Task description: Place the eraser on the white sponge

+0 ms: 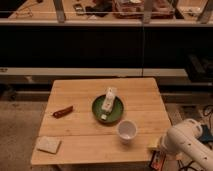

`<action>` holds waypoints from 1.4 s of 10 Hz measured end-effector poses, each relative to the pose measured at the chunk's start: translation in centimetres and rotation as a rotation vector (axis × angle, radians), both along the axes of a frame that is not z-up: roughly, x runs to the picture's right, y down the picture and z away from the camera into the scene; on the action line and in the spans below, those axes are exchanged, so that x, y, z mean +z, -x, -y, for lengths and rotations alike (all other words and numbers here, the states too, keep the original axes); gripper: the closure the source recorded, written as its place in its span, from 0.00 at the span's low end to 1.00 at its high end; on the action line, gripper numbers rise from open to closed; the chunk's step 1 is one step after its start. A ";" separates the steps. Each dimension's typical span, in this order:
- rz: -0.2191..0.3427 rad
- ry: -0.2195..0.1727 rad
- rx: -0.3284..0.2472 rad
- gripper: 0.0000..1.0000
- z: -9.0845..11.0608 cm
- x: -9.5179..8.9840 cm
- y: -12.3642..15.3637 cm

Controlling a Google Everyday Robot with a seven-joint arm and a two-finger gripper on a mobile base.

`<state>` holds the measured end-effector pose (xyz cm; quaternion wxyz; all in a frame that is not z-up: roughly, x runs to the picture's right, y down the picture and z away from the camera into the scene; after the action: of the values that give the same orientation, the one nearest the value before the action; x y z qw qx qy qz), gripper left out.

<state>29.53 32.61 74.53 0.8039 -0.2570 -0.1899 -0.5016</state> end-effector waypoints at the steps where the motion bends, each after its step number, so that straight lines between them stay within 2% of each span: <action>1: 0.000 0.002 0.000 0.50 0.0 0.1 0.0; 5: 0.008 0.020 0.007 0.92 -0.1 0.3 0.1; 6: 0.012 0.024 0.016 0.99 0.0 0.3 0.3; 8: 0.023 0.036 0.045 1.00 1.2 -0.5 1.0; 10: 0.007 0.029 0.054 1.00 5.7 -3.9 2.0; 11: -0.014 0.010 0.033 1.00 8.6 -5.9 2.3; 12: -0.030 -0.018 0.005 1.00 11.6 -7.6 2.6; 13: -0.043 -0.059 -0.033 1.00 15.8 -9.7 3.6; 14: -0.044 -0.087 -0.065 1.00 18.8 -10.8 4.5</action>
<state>25.04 13.82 63.78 0.8017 -0.2387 -0.1418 -0.5293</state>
